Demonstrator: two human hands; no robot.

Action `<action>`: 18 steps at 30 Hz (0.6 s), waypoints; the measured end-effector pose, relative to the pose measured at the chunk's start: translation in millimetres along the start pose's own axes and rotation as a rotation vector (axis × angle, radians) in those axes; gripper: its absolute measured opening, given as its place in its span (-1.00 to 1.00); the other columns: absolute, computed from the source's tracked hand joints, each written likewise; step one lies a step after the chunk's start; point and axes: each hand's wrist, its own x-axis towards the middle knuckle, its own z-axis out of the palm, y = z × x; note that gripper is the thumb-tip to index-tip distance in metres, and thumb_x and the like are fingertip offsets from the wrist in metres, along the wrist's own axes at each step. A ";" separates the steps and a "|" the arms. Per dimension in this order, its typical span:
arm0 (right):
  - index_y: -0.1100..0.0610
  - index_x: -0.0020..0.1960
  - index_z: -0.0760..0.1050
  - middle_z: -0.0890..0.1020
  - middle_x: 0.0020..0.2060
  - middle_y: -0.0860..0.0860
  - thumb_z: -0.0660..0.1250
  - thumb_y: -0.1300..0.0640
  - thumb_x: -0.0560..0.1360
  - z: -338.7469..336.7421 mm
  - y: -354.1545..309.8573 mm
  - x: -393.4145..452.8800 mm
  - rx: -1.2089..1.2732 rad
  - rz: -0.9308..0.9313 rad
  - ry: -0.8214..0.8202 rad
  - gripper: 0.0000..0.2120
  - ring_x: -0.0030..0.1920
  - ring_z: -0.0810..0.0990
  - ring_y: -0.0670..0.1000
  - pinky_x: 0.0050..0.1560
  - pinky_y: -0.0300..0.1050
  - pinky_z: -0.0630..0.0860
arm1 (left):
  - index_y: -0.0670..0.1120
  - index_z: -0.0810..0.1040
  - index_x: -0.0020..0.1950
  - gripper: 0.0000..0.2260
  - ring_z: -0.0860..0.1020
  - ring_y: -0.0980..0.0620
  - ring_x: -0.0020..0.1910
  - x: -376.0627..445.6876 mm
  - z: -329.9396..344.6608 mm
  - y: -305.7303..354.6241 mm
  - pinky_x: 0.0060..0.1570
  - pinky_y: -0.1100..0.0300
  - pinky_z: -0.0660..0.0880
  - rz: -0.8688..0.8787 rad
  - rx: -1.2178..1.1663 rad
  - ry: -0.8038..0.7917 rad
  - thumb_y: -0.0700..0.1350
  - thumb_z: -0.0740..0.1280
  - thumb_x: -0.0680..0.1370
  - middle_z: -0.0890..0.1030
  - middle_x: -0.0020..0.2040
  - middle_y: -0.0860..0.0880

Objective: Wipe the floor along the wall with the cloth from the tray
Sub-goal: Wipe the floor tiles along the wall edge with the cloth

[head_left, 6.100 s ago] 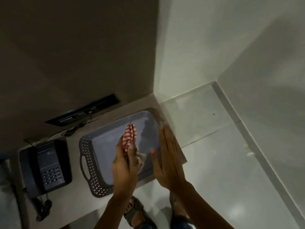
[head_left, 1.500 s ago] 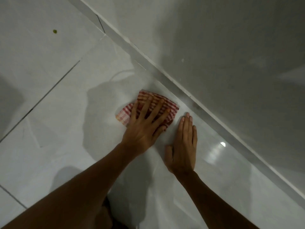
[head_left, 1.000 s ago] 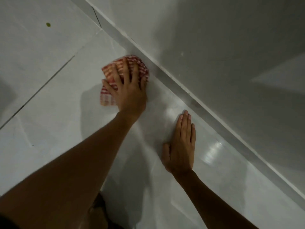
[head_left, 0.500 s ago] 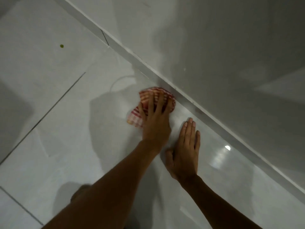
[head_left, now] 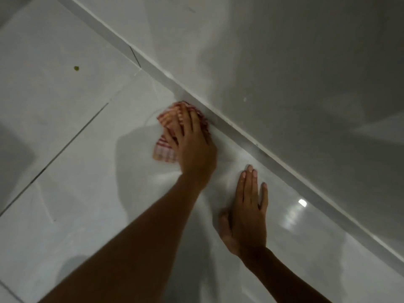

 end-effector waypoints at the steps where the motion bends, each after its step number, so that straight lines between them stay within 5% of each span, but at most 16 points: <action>1: 0.37 0.75 0.02 0.05 0.78 0.29 0.16 -0.15 0.56 0.8 1.5 -0.3 -0.010 -0.012 0.005 -0.06 0.79 0.02 0.30 0.77 0.37 -0.01 | -0.15 0.24 0.68 -0.42 0.16 -0.35 0.68 -18.6 3.7 1.8 0.64 -0.41 -0.04 0.060 0.022 -0.009 -0.13 0.25 0.65 0.27 0.69 -0.22; 5: 0.36 0.75 0.05 0.09 0.76 0.33 0.02 -0.21 0.67 -2.0 -0.3 -1.5 -0.020 -0.039 0.006 -0.15 0.79 0.04 0.32 0.75 0.42 0.01 | -0.01 0.30 0.64 -0.32 0.20 -0.30 0.67 -67.8 -0.4 -17.1 0.64 -0.34 0.01 0.620 0.173 -0.258 -0.07 0.44 0.54 0.33 0.66 -0.14; 9: 0.35 0.76 0.02 0.04 0.77 0.28 0.13 -0.21 0.60 -5.9 0.9 0.4 0.095 -0.005 0.000 -0.07 0.80 0.01 0.30 0.77 0.38 -0.08 | 0.06 0.35 0.63 -0.46 0.23 -0.17 0.68 -33.3 -9.0 -47.0 0.64 -0.29 0.11 0.786 0.210 -0.259 -0.07 0.28 0.62 0.36 0.66 -0.01; 11: 0.36 0.76 0.00 -0.01 0.78 0.28 0.17 -0.17 0.55 -8.1 0.2 0.8 0.070 -0.009 -0.009 -0.04 0.80 -0.02 0.30 0.78 0.36 -0.09 | 0.02 0.35 0.64 -0.49 0.27 -0.24 0.65 -18.1 -11.4 -57.3 0.62 -0.32 0.12 0.656 0.215 -0.197 -0.06 0.21 0.66 0.37 0.65 -0.07; 15: 0.34 0.76 -0.01 0.01 0.79 0.25 0.20 -0.12 0.51 -8.6 -1.8 1.3 0.076 -0.001 0.000 -0.02 0.81 -0.03 0.25 0.79 0.32 -0.08 | -0.03 0.16 0.72 -0.46 0.06 -0.24 0.72 42.2 -19.7 -47.3 0.68 -0.27 -0.08 0.017 0.083 0.005 0.00 0.10 0.72 0.17 0.74 -0.11; 18: 0.34 0.76 0.00 0.04 0.78 0.26 0.18 -0.14 0.54 -6.1 -0.7 1.5 0.086 0.010 -0.003 -0.05 0.80 -0.01 0.26 0.78 0.33 -0.06 | -0.06 0.10 0.73 -0.45 0.02 -0.21 0.73 51.8 -17.3 -35.5 0.69 -0.24 -0.13 -0.042 0.030 0.015 -0.02 0.10 0.74 0.13 0.75 -0.12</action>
